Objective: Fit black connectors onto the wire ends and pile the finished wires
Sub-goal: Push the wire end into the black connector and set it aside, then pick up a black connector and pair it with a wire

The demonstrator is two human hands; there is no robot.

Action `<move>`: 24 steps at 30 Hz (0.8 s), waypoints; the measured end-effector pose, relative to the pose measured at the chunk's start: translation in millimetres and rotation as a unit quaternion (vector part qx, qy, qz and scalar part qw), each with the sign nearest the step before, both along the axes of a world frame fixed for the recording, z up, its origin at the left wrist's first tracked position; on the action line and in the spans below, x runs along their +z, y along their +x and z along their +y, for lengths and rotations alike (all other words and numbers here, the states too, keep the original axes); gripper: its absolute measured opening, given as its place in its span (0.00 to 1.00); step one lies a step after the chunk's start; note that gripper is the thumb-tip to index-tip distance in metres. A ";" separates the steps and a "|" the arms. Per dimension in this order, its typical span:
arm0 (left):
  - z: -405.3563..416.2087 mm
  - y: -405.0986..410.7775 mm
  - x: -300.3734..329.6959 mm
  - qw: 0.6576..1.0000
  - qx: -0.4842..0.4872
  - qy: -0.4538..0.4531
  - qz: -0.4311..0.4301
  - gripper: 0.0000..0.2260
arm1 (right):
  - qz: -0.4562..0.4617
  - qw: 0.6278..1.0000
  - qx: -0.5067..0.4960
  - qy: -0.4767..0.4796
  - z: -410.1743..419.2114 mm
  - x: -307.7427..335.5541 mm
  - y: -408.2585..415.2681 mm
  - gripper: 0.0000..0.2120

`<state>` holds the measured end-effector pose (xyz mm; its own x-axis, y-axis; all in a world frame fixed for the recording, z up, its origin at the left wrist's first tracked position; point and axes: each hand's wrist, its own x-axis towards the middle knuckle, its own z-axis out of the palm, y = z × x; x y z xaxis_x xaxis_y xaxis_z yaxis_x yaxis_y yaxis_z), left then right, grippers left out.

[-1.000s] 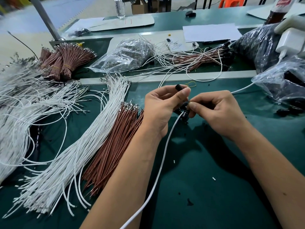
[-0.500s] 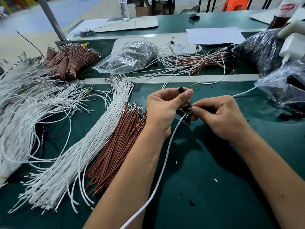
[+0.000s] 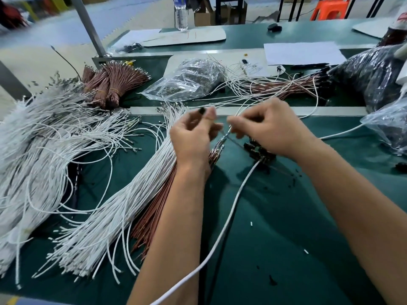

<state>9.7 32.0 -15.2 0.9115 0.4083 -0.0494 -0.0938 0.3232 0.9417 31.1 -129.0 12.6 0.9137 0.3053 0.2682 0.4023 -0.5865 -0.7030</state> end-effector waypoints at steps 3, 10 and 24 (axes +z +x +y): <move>18.0 4.0 -2.2 0.984 0.176 0.007 0.010 0.06 | -0.039 0.995 -0.020 -0.086 41.1 1.0 35.1 0.09; 29.4 10.8 -6.0 0.964 0.261 -0.042 0.039 0.09 | -0.110 0.964 0.062 -0.236 101.6 -18.1 80.8 0.13; 14.4 -3.6 -2.9 0.878 0.243 0.412 -0.027 0.04 | -0.292 0.942 0.005 -0.168 45.5 31.7 86.7 0.06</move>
<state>6.0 46.4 -18.0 0.6114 0.6261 0.4839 -0.0844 -0.5564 0.8266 117.8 -83.6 44.2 0.6376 0.4705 0.6100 0.6692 -0.7305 -0.1360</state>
